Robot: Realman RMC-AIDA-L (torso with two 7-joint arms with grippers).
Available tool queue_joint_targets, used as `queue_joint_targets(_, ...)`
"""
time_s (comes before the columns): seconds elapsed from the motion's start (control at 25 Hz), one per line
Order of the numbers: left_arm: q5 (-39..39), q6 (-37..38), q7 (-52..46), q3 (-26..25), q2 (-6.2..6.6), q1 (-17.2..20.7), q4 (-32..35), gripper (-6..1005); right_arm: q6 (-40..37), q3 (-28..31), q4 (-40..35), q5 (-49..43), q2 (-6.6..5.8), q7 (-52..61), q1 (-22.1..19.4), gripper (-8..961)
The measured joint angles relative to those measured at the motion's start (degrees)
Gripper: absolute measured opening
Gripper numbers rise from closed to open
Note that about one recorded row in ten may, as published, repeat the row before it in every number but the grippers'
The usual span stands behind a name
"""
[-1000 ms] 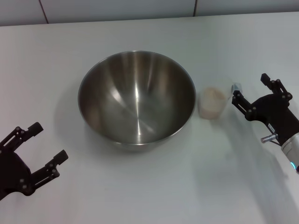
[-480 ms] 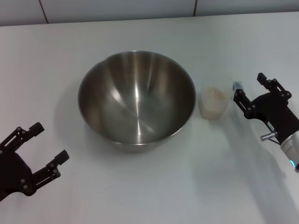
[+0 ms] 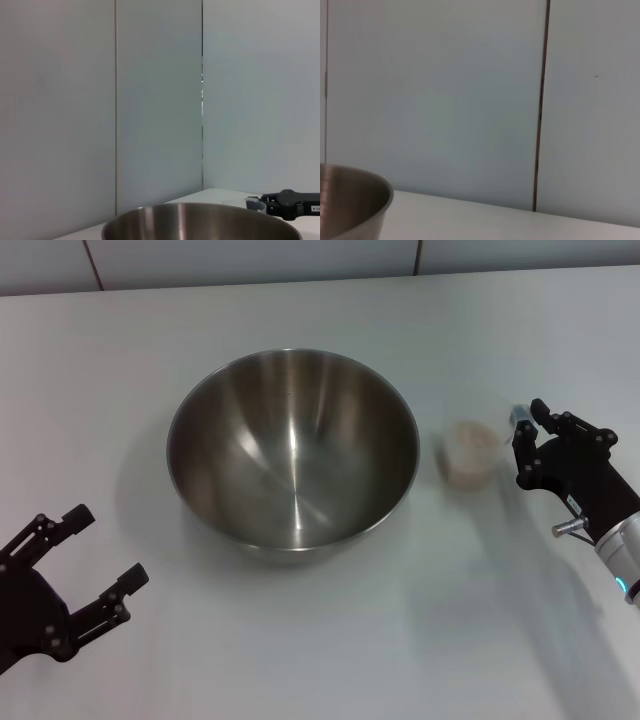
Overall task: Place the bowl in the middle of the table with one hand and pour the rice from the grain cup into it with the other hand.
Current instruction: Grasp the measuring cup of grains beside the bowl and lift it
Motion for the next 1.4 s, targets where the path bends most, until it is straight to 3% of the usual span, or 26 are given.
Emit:
queue_joint_targets(0.44,0.0,-0.34,0.18,0.0,-0.18,0.12,0.0,841,0.13,0.08,-0.99,0.37,0.0,4.05,0.88,56)
queue_joint_targets(1.16,0.0,-0.38,0.18,0.0,-0.17,0.13,0.0,842,-0.79,1.68,-0.86,0.44,0.0,4.11,0.91,16)
queue_joint_targets(1.4,0.2,-0.37,0.15,0.0,-0.17,0.1,0.0,842,-5.64,3.2,-2.26,0.43,-0.35,5.11,2.13,16)
